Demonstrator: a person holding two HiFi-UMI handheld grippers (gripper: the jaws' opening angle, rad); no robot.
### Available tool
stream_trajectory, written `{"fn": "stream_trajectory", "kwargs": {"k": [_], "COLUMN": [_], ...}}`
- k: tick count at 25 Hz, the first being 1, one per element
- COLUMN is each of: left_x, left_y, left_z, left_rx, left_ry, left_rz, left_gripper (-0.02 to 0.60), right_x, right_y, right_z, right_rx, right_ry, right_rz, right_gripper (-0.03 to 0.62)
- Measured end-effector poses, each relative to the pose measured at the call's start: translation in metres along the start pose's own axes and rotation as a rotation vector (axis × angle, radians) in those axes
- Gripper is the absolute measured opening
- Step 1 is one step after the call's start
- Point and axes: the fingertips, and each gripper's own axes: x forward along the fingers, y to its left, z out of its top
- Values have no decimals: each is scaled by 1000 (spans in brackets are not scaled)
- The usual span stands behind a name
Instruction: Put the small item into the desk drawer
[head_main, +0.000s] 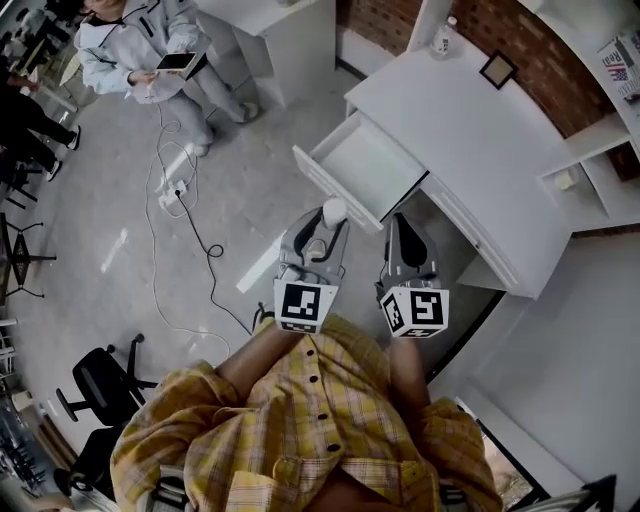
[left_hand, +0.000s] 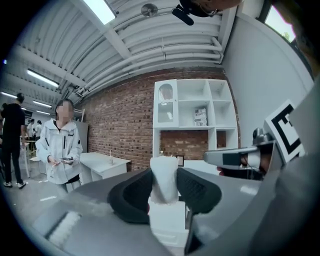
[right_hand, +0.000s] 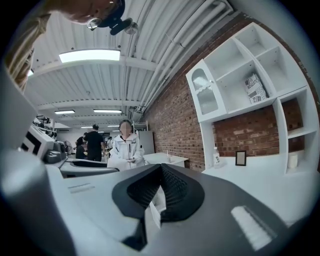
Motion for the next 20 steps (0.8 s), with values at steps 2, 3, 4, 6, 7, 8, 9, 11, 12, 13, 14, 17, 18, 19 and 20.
{"fn": "stream_trajectory", "kwargs": {"k": [2,3,4,6,7,8,9,11,12,13,14,17,18,19,20], "left_x": [21,32,44,68,79,89,99,120,131,142,152,178,187,195,203], "left_y": [15,23,31,46,52,57,61,67,70,71,73,80,83,86,89], "left_z": [4,6,8,12,13,14,14,13,13,13,11,5,2,0,-3], "left_rx": [2,5,7,10,10,9,8,6,5,4,4,4,4,6,7], "left_ry": [9,14,18,25,30,36,42,54,59,65,74,108,119,129,139], "left_rz": [-13,-19,-26,-41,-51,-62,-72,-88,-98,-110,-123,-159,-167,-175,-182], "left_gripper": [164,164,164,164,166,164,164,164,164,164,164,164,164,164,164], "right_x": [25,38,51,77,88,97,105,122,130,138,146,165,172,179,186], "right_y": [-7,-10,-13,-20,-23,-25,-29,-38,-44,-51,-57,-72,-76,-80,-84], "right_z": [3,4,6,8,8,7,6,5,4,3,2,-3,-5,-7,-9], "right_rx": [9,13,17,20,22,23,25,31,35,40,45,61,66,71,76], "right_ry": [7,10,12,18,23,30,38,51,56,61,66,83,88,92,98], "right_rz": [-12,-18,-24,-35,-43,-52,-59,-72,-82,-93,-107,-145,-154,-163,-171], "right_gripper": [0,0,0,0,0,0,0,0,0,0,0,0,0,0,0]}}
